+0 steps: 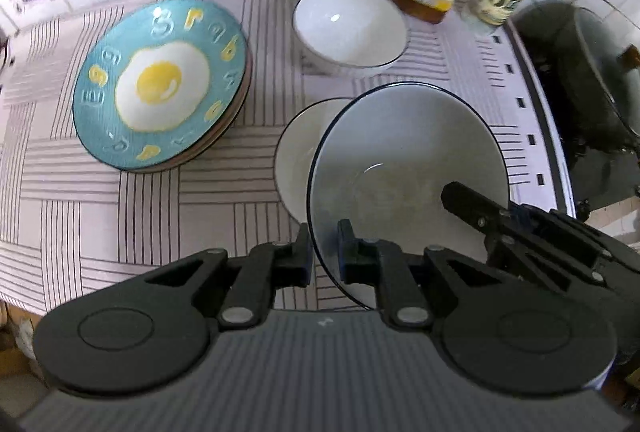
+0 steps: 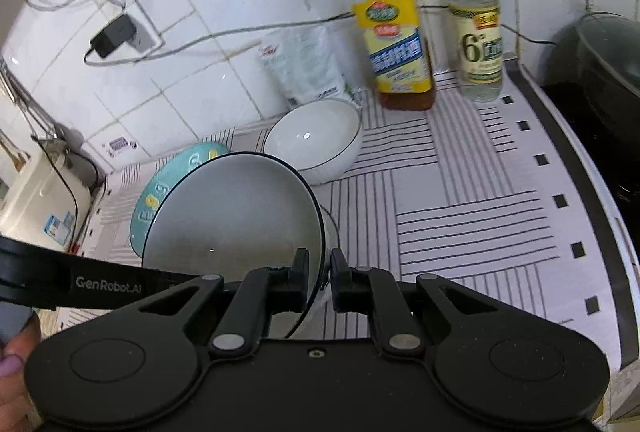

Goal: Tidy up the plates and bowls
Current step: 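Lift the second white bowl and carry it over the first bowl, then lower the second bowl into the first bowl and open both grippers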

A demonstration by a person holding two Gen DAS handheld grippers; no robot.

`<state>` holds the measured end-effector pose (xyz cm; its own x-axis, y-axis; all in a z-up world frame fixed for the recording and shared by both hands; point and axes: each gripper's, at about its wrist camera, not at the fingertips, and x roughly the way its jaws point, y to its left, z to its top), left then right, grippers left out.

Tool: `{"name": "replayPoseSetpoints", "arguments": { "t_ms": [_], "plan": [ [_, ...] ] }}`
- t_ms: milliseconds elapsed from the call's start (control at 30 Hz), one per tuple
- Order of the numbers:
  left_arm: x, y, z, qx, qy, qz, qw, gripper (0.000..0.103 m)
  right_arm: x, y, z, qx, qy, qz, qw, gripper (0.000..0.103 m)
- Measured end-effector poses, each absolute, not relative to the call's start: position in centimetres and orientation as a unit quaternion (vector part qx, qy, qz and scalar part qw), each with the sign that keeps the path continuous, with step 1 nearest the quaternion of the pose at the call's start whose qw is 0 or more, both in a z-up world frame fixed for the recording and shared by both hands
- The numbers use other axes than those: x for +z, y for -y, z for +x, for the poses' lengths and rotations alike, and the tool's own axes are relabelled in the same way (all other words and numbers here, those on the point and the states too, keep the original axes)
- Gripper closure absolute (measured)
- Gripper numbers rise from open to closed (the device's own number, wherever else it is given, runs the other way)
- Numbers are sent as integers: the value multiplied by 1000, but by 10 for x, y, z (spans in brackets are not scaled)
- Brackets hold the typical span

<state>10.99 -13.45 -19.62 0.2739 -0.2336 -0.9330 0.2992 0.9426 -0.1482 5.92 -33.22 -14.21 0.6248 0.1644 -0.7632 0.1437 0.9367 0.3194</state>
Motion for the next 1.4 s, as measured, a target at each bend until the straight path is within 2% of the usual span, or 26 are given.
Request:
{"name": "replayPoseSetpoints", "arguments": {
  "t_ms": [400,767,967,1400],
  "plan": [
    [-220,132,148,-176,-634,27,753,88,-155,311,98,12,-465,122,877,89],
    [-230,135,156,-193,-648,52,735,87,-165,301,109,-4,-476,92,875,89],
    [-237,135,157,-196,-646,62,735,85,-168,266,106,-15,-462,-52,885,89],
    [-245,142,163,-225,-654,74,719,81,-184,268,111,-34,-460,-58,885,89]
  ]
}}
